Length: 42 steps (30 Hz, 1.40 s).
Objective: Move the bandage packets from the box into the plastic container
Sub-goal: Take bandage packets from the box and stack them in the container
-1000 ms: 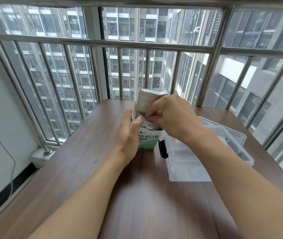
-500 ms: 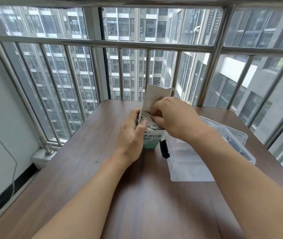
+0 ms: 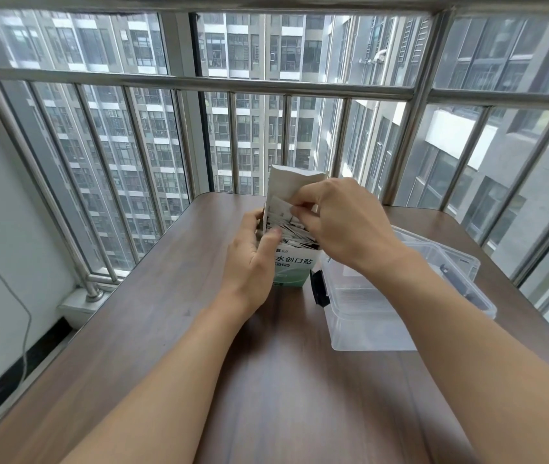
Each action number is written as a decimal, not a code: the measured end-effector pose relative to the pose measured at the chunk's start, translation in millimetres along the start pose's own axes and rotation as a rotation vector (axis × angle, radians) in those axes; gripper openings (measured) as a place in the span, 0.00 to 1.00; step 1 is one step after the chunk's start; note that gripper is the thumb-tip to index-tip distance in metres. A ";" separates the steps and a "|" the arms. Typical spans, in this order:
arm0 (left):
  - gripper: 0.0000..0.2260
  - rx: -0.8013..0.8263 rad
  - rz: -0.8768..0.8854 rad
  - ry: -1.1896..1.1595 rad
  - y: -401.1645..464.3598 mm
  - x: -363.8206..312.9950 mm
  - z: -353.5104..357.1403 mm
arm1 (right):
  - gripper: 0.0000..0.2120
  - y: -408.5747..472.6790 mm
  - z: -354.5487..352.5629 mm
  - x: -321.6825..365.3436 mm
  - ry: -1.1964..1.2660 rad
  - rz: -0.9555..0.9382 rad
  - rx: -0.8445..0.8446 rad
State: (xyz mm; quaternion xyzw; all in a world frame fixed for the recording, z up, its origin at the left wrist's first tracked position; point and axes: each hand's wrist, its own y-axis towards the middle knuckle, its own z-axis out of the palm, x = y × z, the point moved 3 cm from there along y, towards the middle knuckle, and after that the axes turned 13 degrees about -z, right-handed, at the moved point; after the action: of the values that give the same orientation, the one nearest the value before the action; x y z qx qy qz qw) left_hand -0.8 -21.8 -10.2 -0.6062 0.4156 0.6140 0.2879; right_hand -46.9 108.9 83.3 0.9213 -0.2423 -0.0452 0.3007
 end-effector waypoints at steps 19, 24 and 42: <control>0.22 -0.118 0.038 0.089 1.3 -1.1 -3.9 | 0.09 -0.4 10.1 2.3 0.134 -0.012 0.172; 0.22 -0.107 0.029 0.075 1.6 0.5 -3.6 | 0.17 -0.3 12.7 -2.4 0.138 0.038 0.090; 0.17 -0.262 -0.036 0.139 7.1 6.2 -12.6 | 0.17 0.4 -15.9 2.3 0.026 -0.230 -0.329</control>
State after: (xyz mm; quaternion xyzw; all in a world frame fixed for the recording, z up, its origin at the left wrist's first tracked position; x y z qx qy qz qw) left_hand -1.1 -37.1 -14.2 -0.6870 0.3398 0.6143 0.1876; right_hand -41.3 116.0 96.7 0.8818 -0.1209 -0.1062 0.4433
